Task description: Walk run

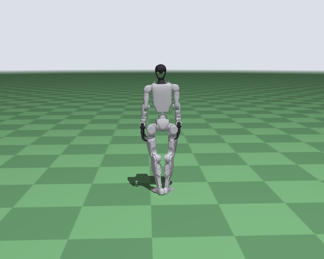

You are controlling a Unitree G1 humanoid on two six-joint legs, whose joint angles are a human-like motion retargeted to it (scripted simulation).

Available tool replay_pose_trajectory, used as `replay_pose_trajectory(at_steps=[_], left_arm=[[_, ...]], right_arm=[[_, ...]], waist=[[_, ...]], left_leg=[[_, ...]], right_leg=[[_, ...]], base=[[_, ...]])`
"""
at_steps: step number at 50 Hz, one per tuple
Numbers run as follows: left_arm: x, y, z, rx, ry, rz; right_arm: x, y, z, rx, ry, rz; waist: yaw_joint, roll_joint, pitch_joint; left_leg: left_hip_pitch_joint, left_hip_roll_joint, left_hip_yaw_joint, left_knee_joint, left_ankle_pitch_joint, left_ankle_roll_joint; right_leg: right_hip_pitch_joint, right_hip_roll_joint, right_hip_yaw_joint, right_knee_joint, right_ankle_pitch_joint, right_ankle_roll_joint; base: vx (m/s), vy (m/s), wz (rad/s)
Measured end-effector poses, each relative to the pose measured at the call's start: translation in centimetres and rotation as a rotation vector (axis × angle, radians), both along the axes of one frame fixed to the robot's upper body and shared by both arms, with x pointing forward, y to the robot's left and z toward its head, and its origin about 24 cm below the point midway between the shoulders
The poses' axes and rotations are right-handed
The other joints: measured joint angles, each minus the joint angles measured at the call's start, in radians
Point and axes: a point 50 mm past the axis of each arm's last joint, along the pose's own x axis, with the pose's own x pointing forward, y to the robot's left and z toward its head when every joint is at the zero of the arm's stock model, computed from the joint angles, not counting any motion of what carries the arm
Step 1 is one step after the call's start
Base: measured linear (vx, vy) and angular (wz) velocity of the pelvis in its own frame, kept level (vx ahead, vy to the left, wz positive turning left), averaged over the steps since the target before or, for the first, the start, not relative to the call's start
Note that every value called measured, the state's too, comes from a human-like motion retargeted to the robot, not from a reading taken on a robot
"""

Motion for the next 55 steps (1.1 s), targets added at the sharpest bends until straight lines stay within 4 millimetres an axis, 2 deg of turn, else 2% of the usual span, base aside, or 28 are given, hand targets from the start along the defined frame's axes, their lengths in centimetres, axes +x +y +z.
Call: replay_pose_trajectory(at_steps=[8, 15, 25, 30, 40, 50, 55], left_arm=[[1.5, -0.5, -0.1, -0.020, -0.036, -0.035], [1.7, -0.4, -0.1, -0.014, -0.045, -0.047], [1.0, -0.2, 0.0, -0.019, -0.010, -0.060], [0.4, -0.1, 0.1, -0.018, 0.013, -0.041], [0.0, 0.0, 0.1, -0.021, 0.028, -0.043], [1.3, 0.0, -0.1, -0.055, -0.069, -0.062], [0.2, 0.6, 0.0, 0.014, -0.116, 0.017]], right_arm=[[1.2, 0.1, 0.0, 0.013, -0.040, -0.029], [-0.1, 0.0, 0.1, 0.009, 0.010, -0.034], [-2.2, 0.2, 0.3, 0.016, 0.077, -0.062], [-2.5, 0.3, 0.4, 0.019, 0.091, -0.058], [-2.0, 0.3, 0.3, 0.020, 0.064, -0.050], [-0.9, -0.1, 0.2, 0.011, 0.029, -0.063], [-0.2, -0.2, 0.1, 0.027, 0.008, -0.074]], waist=[[0.001, 0.004, 0.013], [0.012, 0.010, 0.014], [0.025, 0.017, 0.026], [0.032, 0.018, 0.033], [0.045, 0.018, 0.048], [0.056, 0.027, 0.065], [0.041, 0.005, 0.068]], left_leg=[[0.023, -0.001, 0.013, -0.020, 0.006, -0.002], [0.037, 0.004, 0.035, -0.044, -0.001, -0.009], [0.018, 0.022, 0.047, -0.046, -0.002, -0.021], [0.005, 0.029, 0.055, -0.044, -0.002, -0.030], [-0.005, 0.039, 0.070, -0.041, 0.006, -0.054], [-0.011, 0.028, 0.019, -0.012, -0.006, -0.051], [-0.055, 0.018, -0.039, 0.088, -0.055, -0.037]], right_leg=[[0.011, 0.007, 0.010, 0.004, 0.001, 0.001], [0.014, 0.015, 0.020, -0.001, -0.009, -0.003], [-0.004, 0.022, 0.019, 0.002, -0.013, -0.008], [-0.020, 0.024, 0.023, 0.005, -0.014, -0.011], [-0.026, 0.023, 0.027, 0.005, -0.025, -0.015], [-0.001, 0.019, 0.011, -0.003, -0.053, -0.029], [0.012, -0.018, -0.017, -0.005, -0.078, -0.019]], base=[[0.00, 0.00, 0.00], [0.00, 0.00, 0.00], [-0.05, -0.02, 0.01], [-0.07, -0.04, -0.03], [-0.04, -0.07, 0.00], [-0.01, -0.07, 0.16], [0.00, -0.07, 0.49]])
